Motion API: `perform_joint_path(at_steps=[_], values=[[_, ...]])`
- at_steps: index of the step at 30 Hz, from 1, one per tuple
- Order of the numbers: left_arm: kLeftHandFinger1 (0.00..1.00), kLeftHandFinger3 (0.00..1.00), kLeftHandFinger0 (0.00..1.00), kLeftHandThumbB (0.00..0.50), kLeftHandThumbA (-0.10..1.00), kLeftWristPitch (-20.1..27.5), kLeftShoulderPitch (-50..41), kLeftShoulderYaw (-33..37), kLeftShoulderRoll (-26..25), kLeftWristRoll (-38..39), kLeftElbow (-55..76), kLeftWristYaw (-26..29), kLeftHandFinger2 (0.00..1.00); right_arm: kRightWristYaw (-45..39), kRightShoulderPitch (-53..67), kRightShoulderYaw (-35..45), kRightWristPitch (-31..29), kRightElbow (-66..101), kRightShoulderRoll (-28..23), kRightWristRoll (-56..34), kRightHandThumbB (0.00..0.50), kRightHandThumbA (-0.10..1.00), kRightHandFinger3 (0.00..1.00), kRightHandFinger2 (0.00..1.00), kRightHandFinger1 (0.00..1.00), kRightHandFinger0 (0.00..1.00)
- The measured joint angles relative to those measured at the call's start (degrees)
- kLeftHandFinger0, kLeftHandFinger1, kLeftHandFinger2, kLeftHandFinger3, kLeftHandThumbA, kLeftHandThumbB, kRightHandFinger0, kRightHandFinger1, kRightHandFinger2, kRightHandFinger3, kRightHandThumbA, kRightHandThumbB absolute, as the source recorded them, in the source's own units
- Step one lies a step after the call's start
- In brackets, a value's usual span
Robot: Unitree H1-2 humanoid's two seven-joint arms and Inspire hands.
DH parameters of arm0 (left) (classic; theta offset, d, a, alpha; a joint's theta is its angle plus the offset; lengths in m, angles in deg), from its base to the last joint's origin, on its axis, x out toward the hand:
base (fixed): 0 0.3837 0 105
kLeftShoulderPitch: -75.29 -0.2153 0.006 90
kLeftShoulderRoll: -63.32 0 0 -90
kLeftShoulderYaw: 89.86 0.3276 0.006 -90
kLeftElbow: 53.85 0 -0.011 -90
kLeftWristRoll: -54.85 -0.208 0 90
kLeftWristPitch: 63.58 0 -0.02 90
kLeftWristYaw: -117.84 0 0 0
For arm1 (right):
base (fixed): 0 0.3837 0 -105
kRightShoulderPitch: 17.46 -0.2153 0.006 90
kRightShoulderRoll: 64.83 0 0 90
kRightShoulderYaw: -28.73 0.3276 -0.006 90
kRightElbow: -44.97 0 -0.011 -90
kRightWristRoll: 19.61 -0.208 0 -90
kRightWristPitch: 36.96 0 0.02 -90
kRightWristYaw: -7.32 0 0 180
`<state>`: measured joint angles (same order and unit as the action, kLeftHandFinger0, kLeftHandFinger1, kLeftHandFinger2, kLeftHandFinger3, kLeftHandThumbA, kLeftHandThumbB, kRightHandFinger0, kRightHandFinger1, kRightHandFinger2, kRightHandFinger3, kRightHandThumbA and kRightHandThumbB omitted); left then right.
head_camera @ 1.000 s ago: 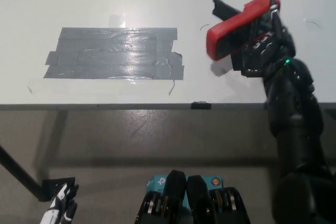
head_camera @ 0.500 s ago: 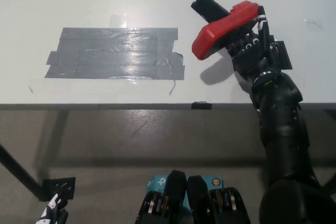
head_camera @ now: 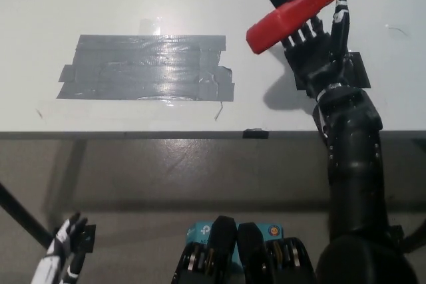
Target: The robot first picks the multimeter with right hand and then unfolds the black stand on the back of it using left hand
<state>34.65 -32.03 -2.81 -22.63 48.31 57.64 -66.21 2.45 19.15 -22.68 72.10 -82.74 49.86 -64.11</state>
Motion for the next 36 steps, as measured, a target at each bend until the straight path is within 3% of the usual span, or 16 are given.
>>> perform_joint_path(at_steps=[6,8,9,11,17,19,24,26,28,31,36], values=[[1.00,1.00,1.00,0.084,0.79,-1.47,6.75,0.69,1.88,0.63,11.88,-0.01,1.00,-0.09,6.82,-3.68,3.09,12.75,5.67,-2.56,0.136,-0.10,1.00,0.77,0.45,0.00],[1.00,1.00,1.00,0.098,0.87,-2.38,9.87,1.64,2.95,0.44,15.59,-0.09,1.00,-0.11,8.61,-5.17,4.21,15.91,6.98,-3.56,0.138,-0.10,0.97,0.75,0.45,0.00],[1.00,1.00,1.00,0.132,0.89,-2.83,11.00,2.17,3.35,0.21,16.96,-0.24,1.00,-0.12,9.22,-5.66,4.57,17.05,7.40,-3.93,0.136,-0.10,0.93,0.74,0.45,0.00],[1.00,1.00,1.00,0.150,0.87,-3.79,13.36,3.19,4.16,-0.49,19.56,-0.57,1.00,-0.14,10.34,-6.73,5.34,18.92,8.10,-4.76,0.130,-0.10,0.87,0.73,0.44,0.00],[1.00,1.00,1.00,0.200,0.92,-8.78,21.61,7.74,7.47,-4.43,28.59,-2.69,1.00,-0.51,15.18,-12.54,6.79,23.47,8.22,-7.61,0.124,-0.10,0.86,0.74,0.45,0.00],[1.00,1.00,1.00,0.184,0.95,-10.00,24.39,8.89,8.12,-5.99,29.98,-3.65,1.00,-0.51,16.92,-14.25,7.00,24.49,8.21,-8.45,0.119,-0.10,0.84,0.74,0.45,0.00],[1.00,1.00,1.00,0.203,0.92,-10.20,29.54,11.60,10.33,-10.14,31.12,-5.81,1.00,-0.52,20.14,-17.69,7.54,27.72,8.02,-9.89,0.123,-0.10,0.83,0.78,0.44,0.00],[1.00,1.00,1.00,0.234,0.89,-9.98,31.11,12.89,12.11,-12.00,31.26,-6.59,1.00,-0.54,20.98,-19.21,7.62,28.91,7.63,-11.16,0.151,-0.10,0.83,0.74,0.41,0.00],[1.00,1.00,1.00,0.255,0.87,-9.83,32.33,14.03,13.60,-13.44,31.39,-7.46,1.00,-0.53,21.80,-20.37,7.65,29.79,7.25,-12.00,0.147,-0.10,0.80,0.69,0.36,0.00],[1.00,1.00,1.00,0.276,0.87,-9.80,33.54,15.48,15.48,-15.78,31.60,-9.02,1.00,-0.76,23.42,-22.12,7.68,30.78,6.37,-13.55,0.163,-0.10,0.83,0.71,0.33,0.00],[1.00,1.00,1.00,0.230,0.93,-9.92,34.65,16.13,16.17,-19.71,31.81,-11.07,1.00,-1.37,26.38,-24.30,7.71,33.16,4.93,-15.96,0.162,-0.10,0.85,0.77,0.31,0.00]])
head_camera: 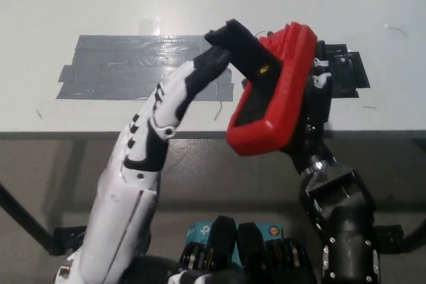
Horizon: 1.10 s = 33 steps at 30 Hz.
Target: The robot first picks the multimeter with right hand and then unfolds the black stand on the back of it using left hand
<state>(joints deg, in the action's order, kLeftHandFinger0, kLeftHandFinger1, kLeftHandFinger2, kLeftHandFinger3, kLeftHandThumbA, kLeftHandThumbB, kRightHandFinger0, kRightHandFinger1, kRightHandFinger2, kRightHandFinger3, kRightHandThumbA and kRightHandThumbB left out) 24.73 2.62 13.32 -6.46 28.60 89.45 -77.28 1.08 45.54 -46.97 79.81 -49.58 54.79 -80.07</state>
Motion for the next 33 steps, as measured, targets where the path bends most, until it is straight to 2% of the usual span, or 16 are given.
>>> perform_joint_path(at_steps=[3,8,11,14,15,17,21,26,28,29,33], values=[[1.00,1.00,1.00,0.205,0.92,-0.07,1.37,-0.19,-0.35,-2.21,-0.02,-0.96,1.00,0.06,1.52,-1.67,0.01,2.93,-0.67,-0.95,0.156,-0.10,0.81,0.74,0.25,0.00],[1.00,1.00,1.00,0.192,0.92,0.36,3.58,-1.33,-1.50,-5.18,-1.71,-1.27,1.00,0.19,4.48,-6.43,0.08,6.71,-2.13,-4.30,0.153,-0.10,0.79,0.76,0.24,0.00],[1.00,1.00,1.00,0.211,0.91,0.77,3.87,-1.69,-1.74,-6.20,-2.48,-1.20,1.00,0.24,5.58,-7.89,0.12,7.66,-2.66,-5.74,0.134,-0.10,0.87,0.81,0.29,0.00],[1.00,1.00,1.00,0.211,0.91,1.24,4.24,-2.53,-2.04,-7.12,-3.55,-1.08,1.00,0.22,7.66,-9.66,0.16,9.17,-3.06,-6.52,0.134,-0.10,0.88,0.81,0.29,0.00],[1.00,1.00,1.00,0.211,0.89,1.36,4.25,-2.69,-2.08,-7.45,-3.67,-1.05,1.00,0.23,8.22,-9.95,0.20,9.34,-3.24,-6.60,0.149,-0.10,0.81,0.74,0.23,0.00],[1.00,1.00,1.00,0.211,0.88,1.61,4.25,-3.03,-2.12,-7.74,-3.80,-0.97,1.00,0.23,9.12,-10.57,0.20,9.99,-3.47,-6.61,0.154,-0.10,0.74,0.69,0.16,0.00],[1.00,1.00,1.00,0.205,0.87,2.14,4.25,-3.70,-2.23,-8.27,-4.14,-0.92,1.00,0.22,11.90,-12.92,0.21,11.46,-3.63,-6.60,0.172,-0.10,0.73,0.68,0.13,0.00],[1.00,1.00,1.00,0.203,0.87,2.69,4.21,-4.09,-2.29,-8.48,-5.32,-0.81,1.00,0.25,13.11,-14.65,0.27,12.30,-3.71,-6.47,0.177,-0.10,0.70,0.70,0.13,0.00],[1.00,1.00,1.00,0.201,0.90,2.94,4.20,-4.11,-2.28,-8.57,-5.66,-0.78,1.00,0.25,13.21,-15.30,0.27,12.50,-3.73,-6.47,0.159,-0.10,0.70,0.70,0.13,0.00],[1.00,1.00,1.00,0.202,0.90,3.18,4.18,-4.10,-2.28,-8.68,-5.72,-0.77,1.00,0.24,13.26,-15.56,0.27,12.50,-3.74,-6.49,0.171,-0.10,0.69,0.69,0.13,0.00],[1.00,1.00,1.00,0.195,0.91,3.72,3.93,-4.09,-2.27,-9.05,-5.79,-0.76,1.00,0.12,13.38,-16.46,0.29,12.50,-3.75,-6.68,0.172,-0.10,0.73,0.70,0.13,0.00]])
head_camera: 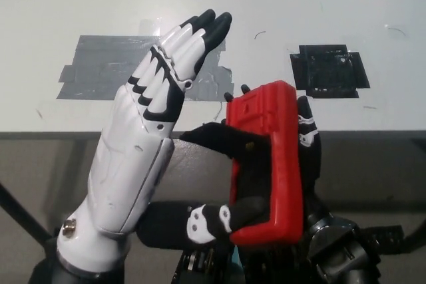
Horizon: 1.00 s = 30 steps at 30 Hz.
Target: The robot first picks the multimeter with right hand and then unfolds the black stand on the back of it using left hand
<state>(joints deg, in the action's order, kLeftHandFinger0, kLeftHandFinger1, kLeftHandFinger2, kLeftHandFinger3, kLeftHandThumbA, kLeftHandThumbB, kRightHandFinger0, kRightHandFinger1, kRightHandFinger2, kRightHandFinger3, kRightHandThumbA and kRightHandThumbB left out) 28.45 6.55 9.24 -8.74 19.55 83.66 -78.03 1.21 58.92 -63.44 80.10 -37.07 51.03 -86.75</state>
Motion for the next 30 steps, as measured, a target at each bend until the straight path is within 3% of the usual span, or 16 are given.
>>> perform_joint_path(at_steps=[7,10,13,16,19,22,24,28,30], values=[[1.00,1.00,1.00,0.201,0.96,1.19,-0.06,0.05,-0.06,-0.66,0.00,-0.01,1.00,-0.03,0.00,-0.25,-0.01,0.19,-0.02,-0.15,0.175,-0.10,0.73,0.69,0.12,0.00],[1.00,1.00,1.00,0.202,0.97,1.83,-0.12,0.05,-0.06,-1.11,0.00,0.00,1.00,-0.04,0.00,-0.29,-0.01,1.02,-0.02,-0.25,0.183,-0.10,0.58,0.56,0.00,0.00],[1.00,1.00,1.00,0.209,0.97,2.25,-0.30,0.05,-0.05,-1.34,0.00,0.00,1.00,-0.06,0.00,-0.29,0.00,1.98,-0.02,-0.74,0.171,-0.10,0.57,0.55,0.00,0.00],[1.00,1.00,1.00,0.210,0.98,2.69,-0.59,0.04,-0.06,-1.54,0.00,0.00,1.00,-0.05,0.00,-0.29,0.01,2.22,-0.02,-1.95,0.179,-0.10,0.46,0.49,0.00,0.00],[1.00,1.00,1.00,0.212,0.99,3.12,-1.42,0.00,-0.06,-1.77,-0.01,0.00,1.00,0.09,0.00,-0.29,0.01,3.35,-0.02,-3.79,0.180,-0.10,0.43,0.48,0.00,0.00],[1.00,1.00,1.00,0.214,1.00,3.45,-1.92,-0.08,-0.06,-1.85,-0.07,0.02,1.00,0.27,0.00,-0.29,0.01,4.28,-0.02,-4.84,0.182,-0.10,0.38,0.37,0.00,0.00],[1.00,1.00,1.00,0.214,1.00,3.59,-2.54,-0.17,-0.07,-1.96,-0.08,0.02,1.00,0.57,0.00,-0.30,0.01,5.08,-0.02,-5.64,0.179,-0.10,0.38,0.36,0.00,0.00],[1.00,1.00,1.00,0.218,1.00,3.96,-3.77,-0.38,-0.09,-2.11,-0.25,0.04,1.00,1.23,0.00,-0.31,0.01,6.25,-0.04,-6.42,0.182,-0.10,0.14,0.24,0.00,0.00],[1.00,1.00,1.00,0.219,1.00,4.18,-4.46,-0.47,-0.11,-2.14,-0.57,0.05,1.00,1.53,0.00,-0.31,0.01,6.87,-0.04,-6.79,0.187,-0.10,0.12,0.23,0.00,0.00]])
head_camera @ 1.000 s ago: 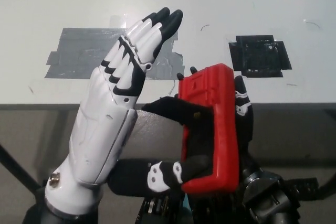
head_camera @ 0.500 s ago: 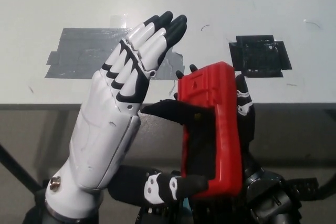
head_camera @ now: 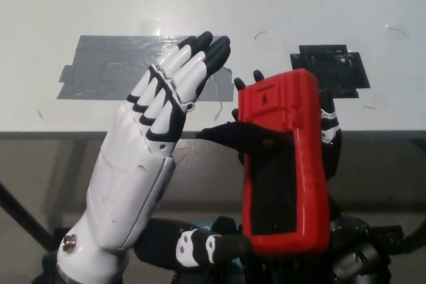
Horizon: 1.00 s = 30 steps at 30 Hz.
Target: The robot first picks the multimeter with right hand and then unfolds the black stand on the back of it using left hand
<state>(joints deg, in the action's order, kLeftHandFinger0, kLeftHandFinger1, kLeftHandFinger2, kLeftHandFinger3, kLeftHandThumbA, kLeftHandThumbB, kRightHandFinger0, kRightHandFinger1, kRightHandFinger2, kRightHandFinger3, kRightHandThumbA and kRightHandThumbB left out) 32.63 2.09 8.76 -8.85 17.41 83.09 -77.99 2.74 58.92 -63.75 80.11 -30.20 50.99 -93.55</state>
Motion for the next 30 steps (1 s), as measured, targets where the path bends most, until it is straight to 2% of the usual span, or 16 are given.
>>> perform_joint_path(at_steps=[2,4,6,9,13,14,18,22,25,26,28,30], values=[[1.00,1.00,1.00,0.209,0.99,0.23,-0.46,-0.09,0.00,-0.02,-0.27,0.00,1.00,0.34,0.00,-0.03,0.00,0.46,0.00,-0.44,0.191,-0.10,0.09,0.15,0.00,0.00],[1.00,1.00,1.00,0.220,0.98,0.87,-1.02,-0.09,0.01,-0.04,-0.85,0.36,1.00,0.80,0.00,-0.03,-0.01,1.06,-0.01,-0.61,0.190,-0.10,0.06,0.08,0.00,0.00],[1.00,1.00,1.00,0.220,0.96,1.51,-2.04,-0.08,0.02,-0.05,-1.45,1.07,1.00,0.94,0.00,-0.03,-0.02,1.48,-0.01,-0.89,0.207,-0.10,0.05,0.03,0.00,0.00],[1.00,1.00,1.00,0.218,0.98,2.17,-3.40,0.03,0.08,-0.01,-1.61,1.77,1.00,1.90,0.00,-0.03,-0.04,2.56,-0.01,-1.40,0.191,-0.10,0.05,0.04,0.00,0.00],[1.00,1.00,1.00,0.225,1.00,2.56,-4.11,0.49,0.33,-0.04,-1.56,2.03,1.00,2.25,0.00,-0.03,-0.13,2.82,-0.01,-1.67,0.192,-0.10,0.01,0.02,0.00,0.00],[1.00,1.00,1.00,0.224,1.00,2.63,-4.28,0.67,0.39,-0.05,-1.53,2.03,1.00,2.39,0.00,-0.03,-0.16,2.82,-0.01,-1.71,0.205,-0.10,0.01,0.01,0.00,0.00],[1.00,1.00,1.00,0.225,0.97,2.66,-4.90,1.26,0.66,-0.08,-0.98,1.99,1.00,3.16,0.00,-0.02,-0.30,2.89,-0.01,-1.70,0.201,-0.10,0.00,0.02,0.00,0.00],[1.00,1.00,1.00,0.233,0.98,2.65,-5.35,1.91,1.07,-0.04,-0.52,1.98,1.00,3.70,0.00,-0.01,-0.49,2.89,-0.01,-1.70,0.184,-0.10,0.00,0.03,0.00,0.00],[1.00,1.00,1.00,0.240,0.84,2.67,-5.40,2.53,1.16,0.34,0.12,1.99,1.00,4.28,0.00,0.05,-0.53,2.88,-0.01,-1.74,0.189,-0.10,0.08,0.20,0.00,0.00],[1.00,1.00,1.00,0.264,0.85,2.69,-5.40,2.69,1.16,0.46,0.34,1.99,1.00,4.39,0.00,0.06,-0.55,2.88,-0.01,-1.76,0.195,-0.10,0.10,0.26,0.00,0.00],[1.00,1.00,1.00,0.239,0.81,3.21,-5.47,3.32,1.22,1.46,0.69,2.14,1.00,4.75,0.00,0.09,-0.60,2.88,-0.01,-1.85,0.184,-0.10,0.10,0.38,0.00,0.00],[1.00,1.00,1.00,0.243,0.84,3.83,-5.46,3.66,1.24,2.40,0.63,2.53,1.00,4.79,0.00,0.09,-0.60,2.84,-0.03,-1.92,0.164,-0.10,0.12,0.58,0.01,0.00]])
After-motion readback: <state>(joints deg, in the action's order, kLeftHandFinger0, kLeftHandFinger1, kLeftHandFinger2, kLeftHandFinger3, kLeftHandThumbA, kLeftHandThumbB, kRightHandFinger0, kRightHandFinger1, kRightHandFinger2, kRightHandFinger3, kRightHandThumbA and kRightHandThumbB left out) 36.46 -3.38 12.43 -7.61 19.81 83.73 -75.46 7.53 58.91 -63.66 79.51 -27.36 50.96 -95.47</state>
